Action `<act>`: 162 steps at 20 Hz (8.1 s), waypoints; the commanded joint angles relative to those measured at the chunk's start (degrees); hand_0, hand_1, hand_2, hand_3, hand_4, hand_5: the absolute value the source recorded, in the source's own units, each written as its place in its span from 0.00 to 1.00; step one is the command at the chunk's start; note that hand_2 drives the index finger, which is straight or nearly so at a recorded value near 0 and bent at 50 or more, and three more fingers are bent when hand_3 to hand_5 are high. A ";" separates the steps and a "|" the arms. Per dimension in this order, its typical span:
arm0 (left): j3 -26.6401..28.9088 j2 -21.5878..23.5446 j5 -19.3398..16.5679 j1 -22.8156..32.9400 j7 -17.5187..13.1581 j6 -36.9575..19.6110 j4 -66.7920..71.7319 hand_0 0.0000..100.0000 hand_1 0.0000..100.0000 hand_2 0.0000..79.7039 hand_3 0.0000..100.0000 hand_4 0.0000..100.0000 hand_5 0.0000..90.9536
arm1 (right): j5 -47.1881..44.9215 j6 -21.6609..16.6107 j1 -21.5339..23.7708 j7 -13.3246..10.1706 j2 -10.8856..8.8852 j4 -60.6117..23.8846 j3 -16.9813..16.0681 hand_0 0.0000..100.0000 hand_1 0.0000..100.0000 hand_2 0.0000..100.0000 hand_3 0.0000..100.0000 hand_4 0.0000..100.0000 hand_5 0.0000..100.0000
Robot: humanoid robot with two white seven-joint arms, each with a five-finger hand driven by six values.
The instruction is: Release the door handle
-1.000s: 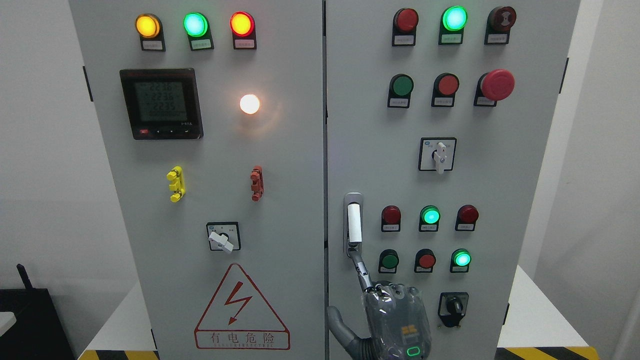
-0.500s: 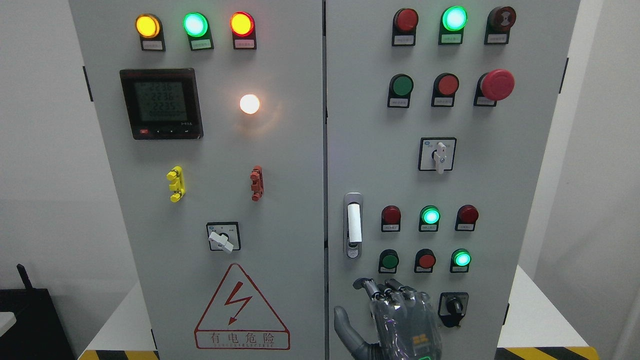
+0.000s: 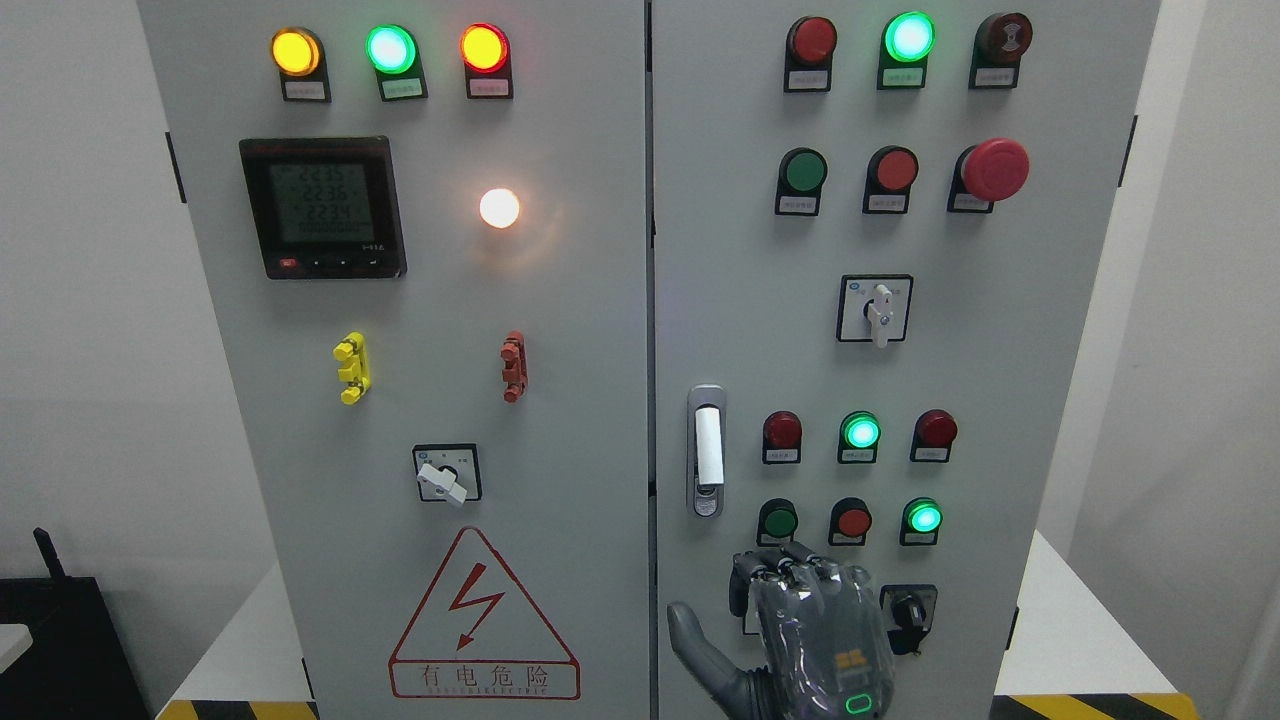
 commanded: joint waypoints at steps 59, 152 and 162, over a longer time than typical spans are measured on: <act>-0.79 -0.02 0.00 0.01 -0.04 0.03 1.14 0.12 0.39 0.00 0.00 0.00 0.00 | -0.31 4.28 -12.37 3.87 0.71 5.66 -0.99 0.29 0.41 0.96 1.00 0.91 0.99; -0.79 -0.02 0.00 0.01 -0.04 0.03 1.14 0.12 0.39 0.00 0.00 0.00 0.00 | -0.49 4.90 -12.46 2.81 0.45 3.29 -6.26 0.38 0.49 0.99 1.00 0.93 1.00; -0.79 -0.02 0.00 0.01 -0.04 0.03 1.14 0.12 0.39 0.00 0.00 0.00 0.00 | -0.49 4.90 -12.64 2.81 0.53 3.29 -6.26 0.39 0.49 0.99 1.00 0.93 1.00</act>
